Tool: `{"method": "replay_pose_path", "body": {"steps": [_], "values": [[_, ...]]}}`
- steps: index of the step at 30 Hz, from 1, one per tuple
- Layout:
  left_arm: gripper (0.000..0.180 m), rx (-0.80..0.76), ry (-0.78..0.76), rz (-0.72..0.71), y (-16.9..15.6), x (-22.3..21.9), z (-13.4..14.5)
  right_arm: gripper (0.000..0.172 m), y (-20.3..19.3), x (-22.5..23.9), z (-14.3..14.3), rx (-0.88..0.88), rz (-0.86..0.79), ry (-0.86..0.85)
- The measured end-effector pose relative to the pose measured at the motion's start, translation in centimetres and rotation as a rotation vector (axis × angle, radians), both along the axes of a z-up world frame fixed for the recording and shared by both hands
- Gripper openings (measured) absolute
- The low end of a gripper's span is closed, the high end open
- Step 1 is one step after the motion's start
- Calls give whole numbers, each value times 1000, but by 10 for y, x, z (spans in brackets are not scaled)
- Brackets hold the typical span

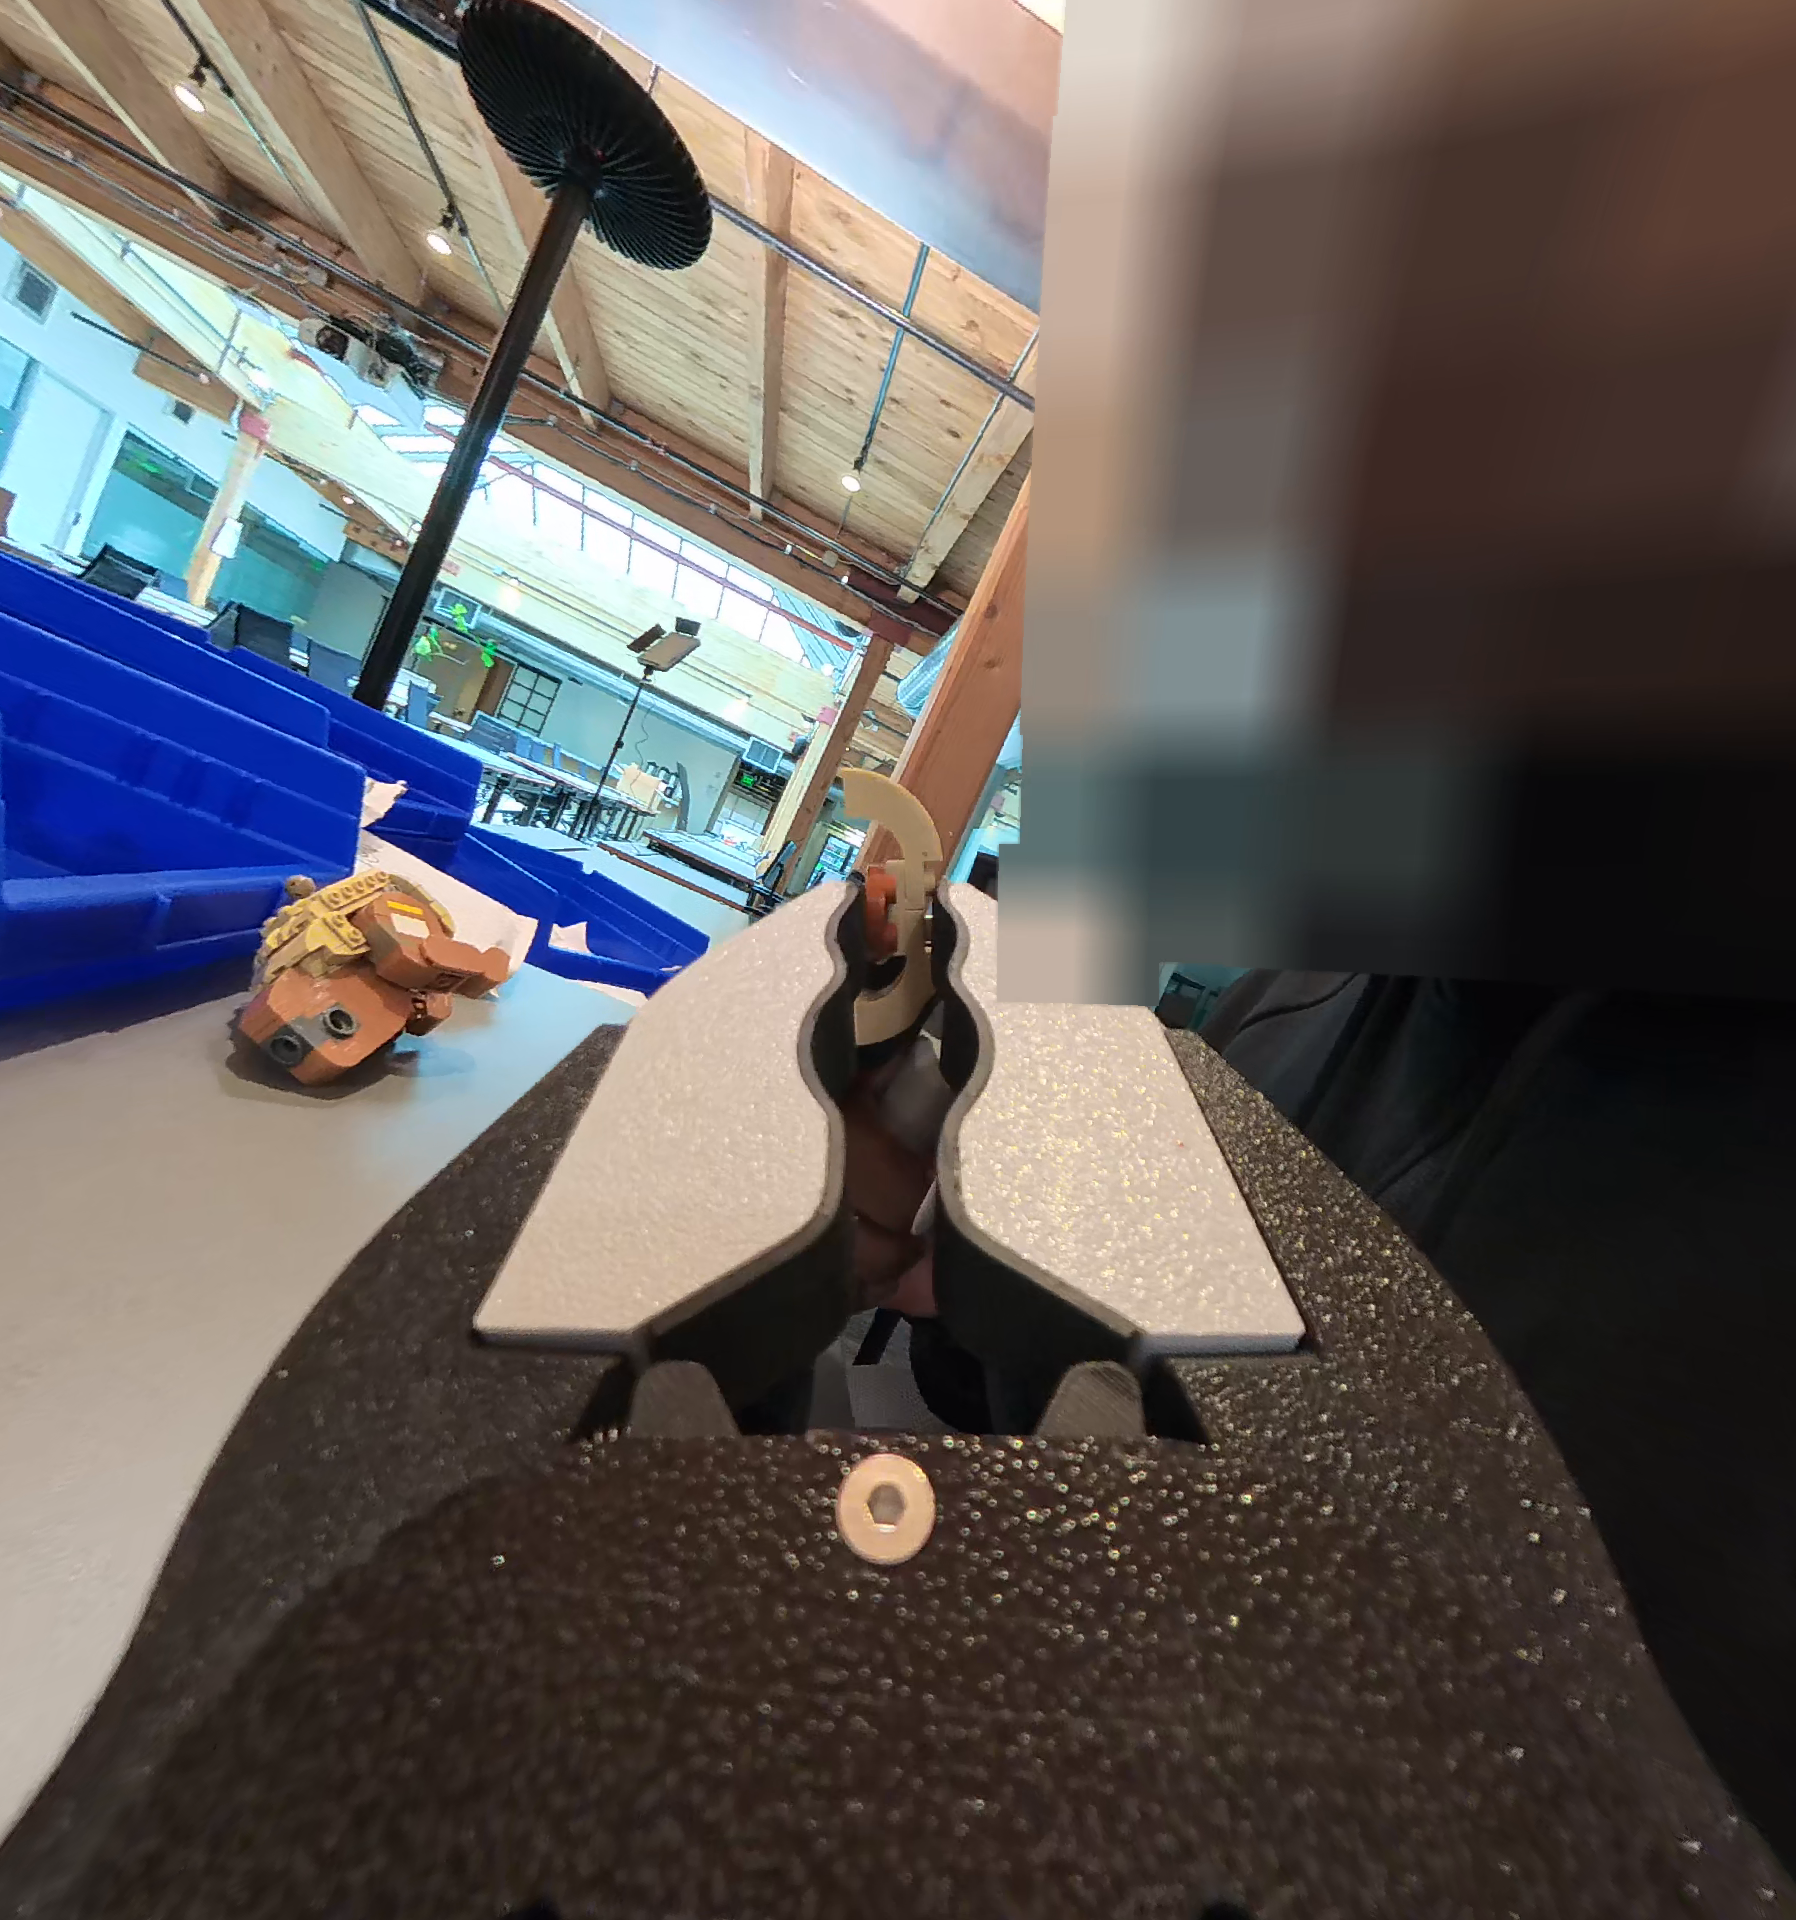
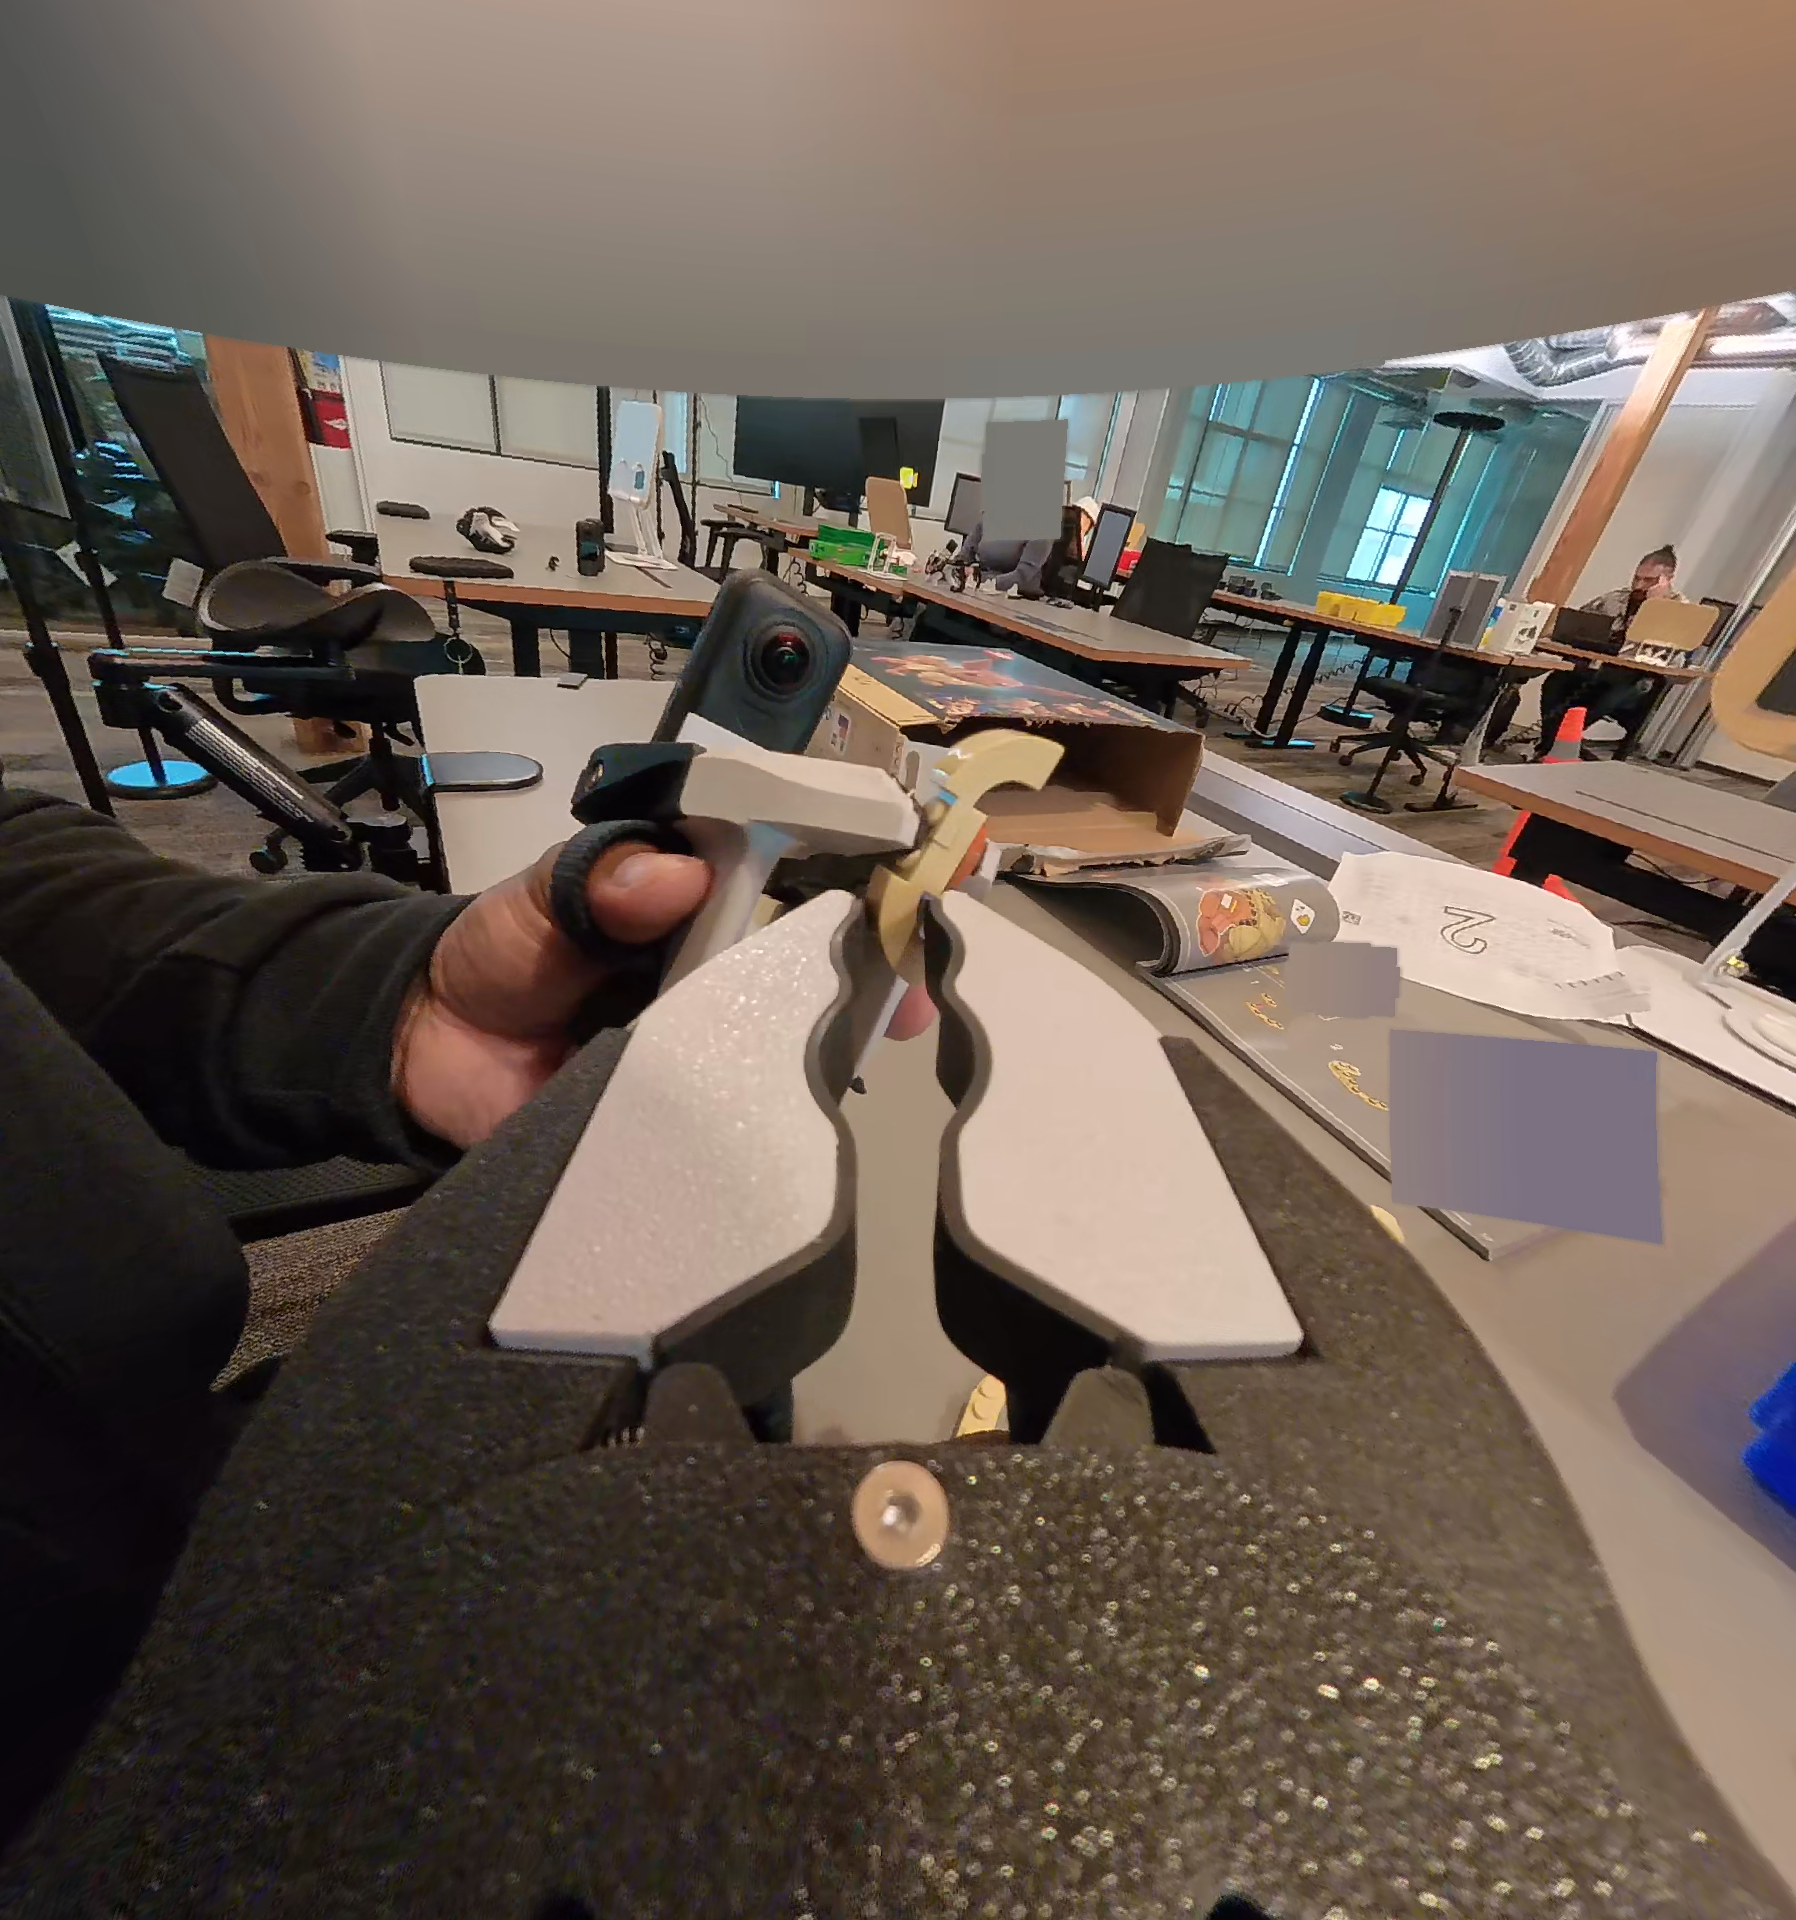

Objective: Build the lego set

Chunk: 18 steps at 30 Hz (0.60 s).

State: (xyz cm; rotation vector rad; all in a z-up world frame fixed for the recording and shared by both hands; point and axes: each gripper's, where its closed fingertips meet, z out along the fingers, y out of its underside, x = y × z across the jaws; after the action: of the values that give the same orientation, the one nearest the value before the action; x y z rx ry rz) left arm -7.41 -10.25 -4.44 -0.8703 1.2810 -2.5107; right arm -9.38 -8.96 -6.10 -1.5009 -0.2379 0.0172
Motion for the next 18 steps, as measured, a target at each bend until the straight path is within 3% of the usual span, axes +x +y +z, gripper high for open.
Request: {"method": "replay_pose_path", "body": {"steps": [15,18], "values": [[11,26,2,21,-1,-4,1,18,0,3,-5,-15,0,-4],[11,163,85,84,9,4,-12,25,-1,16,-24,-115,-15,-41]]}}
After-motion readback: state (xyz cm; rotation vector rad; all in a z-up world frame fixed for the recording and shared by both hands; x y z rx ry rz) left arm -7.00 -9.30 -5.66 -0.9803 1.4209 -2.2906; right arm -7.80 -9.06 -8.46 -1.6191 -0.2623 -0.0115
